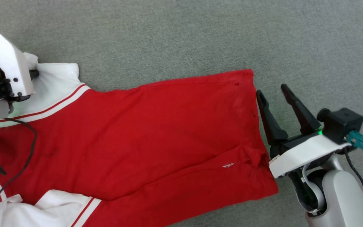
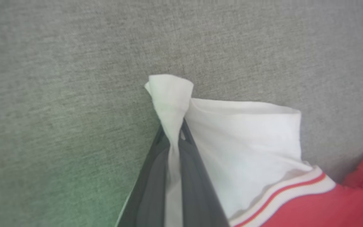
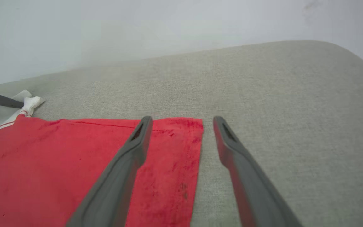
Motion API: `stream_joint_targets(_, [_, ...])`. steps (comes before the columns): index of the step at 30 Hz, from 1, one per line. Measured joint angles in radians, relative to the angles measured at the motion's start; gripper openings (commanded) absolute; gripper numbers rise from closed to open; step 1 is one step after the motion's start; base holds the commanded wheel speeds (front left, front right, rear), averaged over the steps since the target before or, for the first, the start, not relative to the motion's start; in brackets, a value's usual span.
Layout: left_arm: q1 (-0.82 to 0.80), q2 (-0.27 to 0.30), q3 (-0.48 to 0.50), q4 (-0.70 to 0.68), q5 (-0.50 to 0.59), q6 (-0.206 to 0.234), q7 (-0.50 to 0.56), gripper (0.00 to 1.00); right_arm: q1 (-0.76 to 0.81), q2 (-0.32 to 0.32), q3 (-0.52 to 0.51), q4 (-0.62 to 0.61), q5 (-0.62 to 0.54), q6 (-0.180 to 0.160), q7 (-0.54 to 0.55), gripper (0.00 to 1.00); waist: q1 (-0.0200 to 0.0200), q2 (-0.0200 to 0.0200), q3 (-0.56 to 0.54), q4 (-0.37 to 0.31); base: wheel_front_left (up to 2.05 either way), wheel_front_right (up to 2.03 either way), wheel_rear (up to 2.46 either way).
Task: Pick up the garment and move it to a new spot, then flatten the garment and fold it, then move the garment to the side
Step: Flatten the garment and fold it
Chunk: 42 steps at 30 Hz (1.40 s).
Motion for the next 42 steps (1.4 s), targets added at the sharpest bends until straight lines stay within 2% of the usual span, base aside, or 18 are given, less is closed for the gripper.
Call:
stream_joint_targets(4, [0.007,-0.028,0.010,0.007,-0.005,0.002,-0.056,0.00,-0.022,-0.052,0.004,0.047,0.077,0.000,0.119,1.00,0.0000,0.0000,-0.012,0.022,0.00,0.00,0.00])
stream_joint_targets(9, [0.006,-0.068,0.004,-0.008,0.004,-0.017,-0.124,0.00,-0.068,-0.134,-0.003,0.115,0.173,0.000,0.350,1.00,0.0001,0.0000,-0.028,0.065,0.00,0.00,0.00])
stream_joint_targets(16, [-0.020,-0.095,-0.018,-0.105,0.049,-0.041,-0.200,0.00,-0.189,-0.198,-0.042,0.146,0.229,0.000,0.586,1.00,0.0001,0.0000,-0.028,0.153,0.00,0.00,0.00])
stream_joint_targets(26, [-0.024,-0.112,-0.035,-0.186,0.059,-0.058,-0.239,0.00,-0.316,-0.227,-0.061,0.264,0.223,0.000,0.770,1.00,0.0000,0.0000,0.006,0.244,0.00,0.00,0.00])
stream_joint_targets(27, [-0.023,-0.114,-0.036,-0.189,0.059,-0.059,-0.244,0.00,-0.325,-0.232,-0.058,0.271,0.221,0.000,0.786,0.43,0.0000,0.0000,0.008,0.251,0.00,0.00,0.00])
stream_joint_targets(28, [-0.021,-0.116,-0.037,-0.191,0.059,-0.060,-0.248,0.00,-0.330,-0.234,-0.056,0.273,0.221,0.000,0.795,0.00,0.0000,0.0000,0.010,0.256,0.00,0.00,0.00])
stream_joint_targets(34, [0.001,-0.119,-0.036,-0.190,0.057,-0.063,-0.278,0.00,-0.344,-0.245,-0.044,0.276,0.217,0.000,0.809,0.00,0.0000,0.0000,0.001,0.272,0.00,0.00,0.00])
stream_joint_targets(42, [0.089,-0.131,0.015,-0.190,0.003,-0.066,-0.368,0.00,-0.310,-0.249,-0.100,0.216,0.114,0.000,0.700,0.00,0.0000,0.0000,-0.081,0.280,0.00,0.00,0.00])
